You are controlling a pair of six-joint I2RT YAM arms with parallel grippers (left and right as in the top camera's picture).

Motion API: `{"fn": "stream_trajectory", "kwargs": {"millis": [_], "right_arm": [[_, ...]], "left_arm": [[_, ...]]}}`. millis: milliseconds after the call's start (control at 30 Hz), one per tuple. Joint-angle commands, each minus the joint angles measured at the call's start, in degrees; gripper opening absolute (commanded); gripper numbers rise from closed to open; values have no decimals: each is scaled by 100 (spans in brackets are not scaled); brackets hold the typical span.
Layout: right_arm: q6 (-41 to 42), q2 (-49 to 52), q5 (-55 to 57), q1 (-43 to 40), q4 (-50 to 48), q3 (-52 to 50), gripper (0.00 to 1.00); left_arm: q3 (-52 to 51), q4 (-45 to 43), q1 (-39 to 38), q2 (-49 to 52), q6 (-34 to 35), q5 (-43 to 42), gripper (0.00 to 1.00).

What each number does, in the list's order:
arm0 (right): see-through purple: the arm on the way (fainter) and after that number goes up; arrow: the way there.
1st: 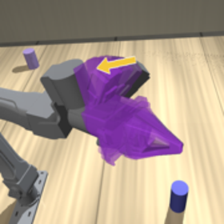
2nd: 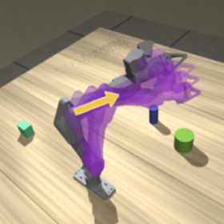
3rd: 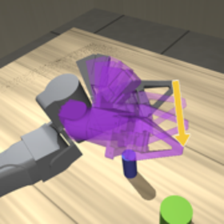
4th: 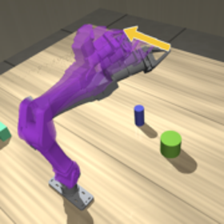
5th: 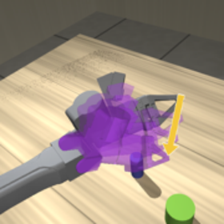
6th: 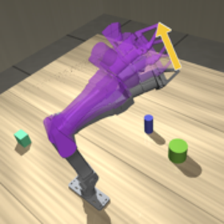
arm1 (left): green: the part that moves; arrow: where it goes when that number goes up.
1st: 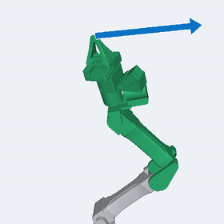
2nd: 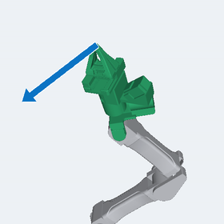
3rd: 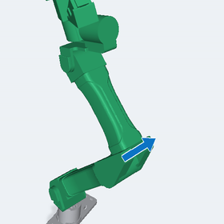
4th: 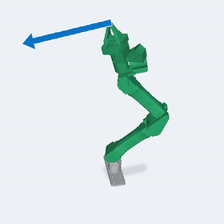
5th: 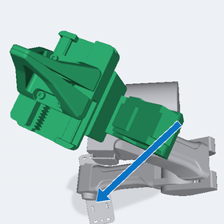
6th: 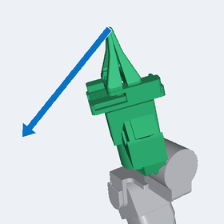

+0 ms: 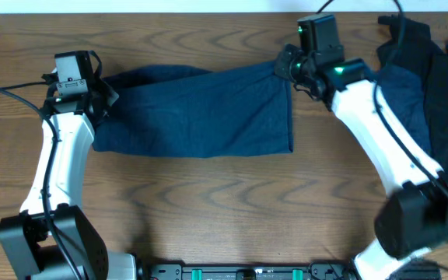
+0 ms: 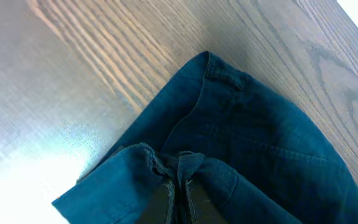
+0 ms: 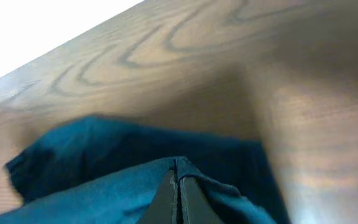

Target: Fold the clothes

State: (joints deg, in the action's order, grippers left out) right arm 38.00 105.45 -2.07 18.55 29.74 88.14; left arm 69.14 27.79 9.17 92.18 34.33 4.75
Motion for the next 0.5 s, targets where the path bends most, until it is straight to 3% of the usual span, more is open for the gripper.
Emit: {"fn": "stream_trajectory", "kwargs": {"millis": [0, 133, 200, 233, 300, 400, 467], "right_arm": [[-210, 501, 404, -92, -313, 101, 1], [-210, 1084, 393, -90, -769, 101, 2], [-208, 1294, 369, -85, -835, 101, 18], [-208, 1373, 372, -85, -844, 101, 33], [-212, 1458, 372, -109, -807, 101, 39], [-289, 1405, 358, -214, -671, 101, 52], [-367, 1311, 284, -315, -638, 101, 57]], "left_arm": [[114, -243, 46, 332, 22, 240, 7], [114, -671, 46, 713, 22, 238, 17], [114, -911, 46, 883, 22, 238, 47], [114, -1016, 46, 944, 20, 236, 63], [114, -1134, 46, 999, -15, 234, 88], [149, -1180, 46, 907, -584, 44, 100], [170, -1134, 46, 745, -872, -70, 98]]}}
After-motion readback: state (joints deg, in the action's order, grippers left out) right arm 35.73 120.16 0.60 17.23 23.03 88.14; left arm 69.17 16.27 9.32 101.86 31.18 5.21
